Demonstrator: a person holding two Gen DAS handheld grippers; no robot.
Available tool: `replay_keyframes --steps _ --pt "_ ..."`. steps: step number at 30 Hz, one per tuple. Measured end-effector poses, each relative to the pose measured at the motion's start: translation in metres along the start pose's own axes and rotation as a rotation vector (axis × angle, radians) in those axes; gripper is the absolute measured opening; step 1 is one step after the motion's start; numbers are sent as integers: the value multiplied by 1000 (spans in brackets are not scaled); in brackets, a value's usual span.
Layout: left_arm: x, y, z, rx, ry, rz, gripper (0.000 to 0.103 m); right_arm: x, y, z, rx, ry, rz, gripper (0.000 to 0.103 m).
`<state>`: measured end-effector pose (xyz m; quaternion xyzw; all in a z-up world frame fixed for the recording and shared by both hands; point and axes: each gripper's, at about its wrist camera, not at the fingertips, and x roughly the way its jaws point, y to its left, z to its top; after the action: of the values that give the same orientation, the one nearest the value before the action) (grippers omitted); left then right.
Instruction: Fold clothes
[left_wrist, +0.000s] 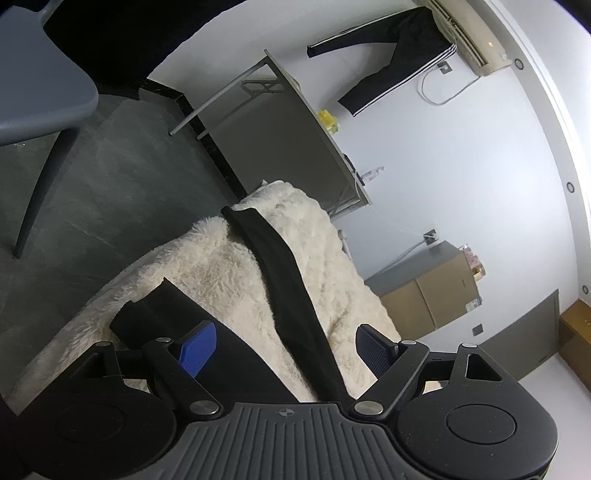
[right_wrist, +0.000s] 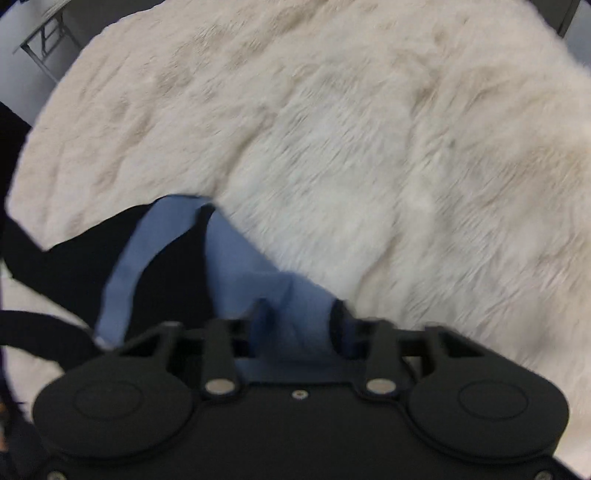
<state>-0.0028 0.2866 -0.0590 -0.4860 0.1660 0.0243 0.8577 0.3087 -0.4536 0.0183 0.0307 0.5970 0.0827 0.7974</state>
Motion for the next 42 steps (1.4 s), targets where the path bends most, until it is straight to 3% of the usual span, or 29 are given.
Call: replay_keyframes --steps 2,5,7,9,11,13,14,16,18,20,22,28,31,32,33,34,35,36,39,42 --pt "2 1 0 -4 10 2 79 -12 5 -2 -29 -49 -13 3" --pt "2 -1 0 7 15 -2 79 -74 28 -31 -162 -308 -26 3" --pt "1 -2 -1 12 12 -8 79 -100 46 -48 -326 -506 -75 3" --pt "0 -2 -1 12 10 -13 79 -106 53 -64 -442 -636 -129 10" --pt "1 -1 -1 7 13 -14 79 -83 41 -53 -413 -508 -247 22" --pt "2 0 -1 3 20 -14 79 -49 20 -35 -301 -301 -435 19" --pt "2 0 -1 1 22 -15 79 -44 13 -33 -273 -304 -459 16" --pt "-1 0 -1 -3 15 -19 79 -46 4 -34 -225 -388 -450 21" --pt "-3 0 -1 -7 8 -22 79 -57 0 -31 -125 -504 -365 47" --pt "-1 2 0 -16 10 -18 79 -54 3 -20 -160 -510 -343 58" --pt "0 3 0 -21 15 -13 79 -51 8 -9 -208 -509 -329 58" --pt "-2 1 -1 -8 15 -14 79 -1 40 27 -387 -433 -396 65" --pt "-2 1 -2 -5 21 -3 79 39 58 43 -460 -361 -446 58" --pt "-1 1 -2 -5 24 3 79 47 65 42 -483 -317 -459 29" --pt "0 0 -2 -4 25 5 79 55 71 41 -506 -272 -473 14" --pt "0 0 -3 -1 24 7 79 52 74 42 -504 -298 -463 13" --pt "2 -1 -3 4 24 10 79 46 76 42 -496 -343 -447 5" --pt "3 -1 -3 8 24 14 79 37 76 43 -484 -401 -450 5" --pt "9 -2 -4 25 44 25 79 20 66 52 -422 -542 -601 5" --pt "13 -6 -5 54 59 36 79 30 47 64 -358 -501 -772 8"
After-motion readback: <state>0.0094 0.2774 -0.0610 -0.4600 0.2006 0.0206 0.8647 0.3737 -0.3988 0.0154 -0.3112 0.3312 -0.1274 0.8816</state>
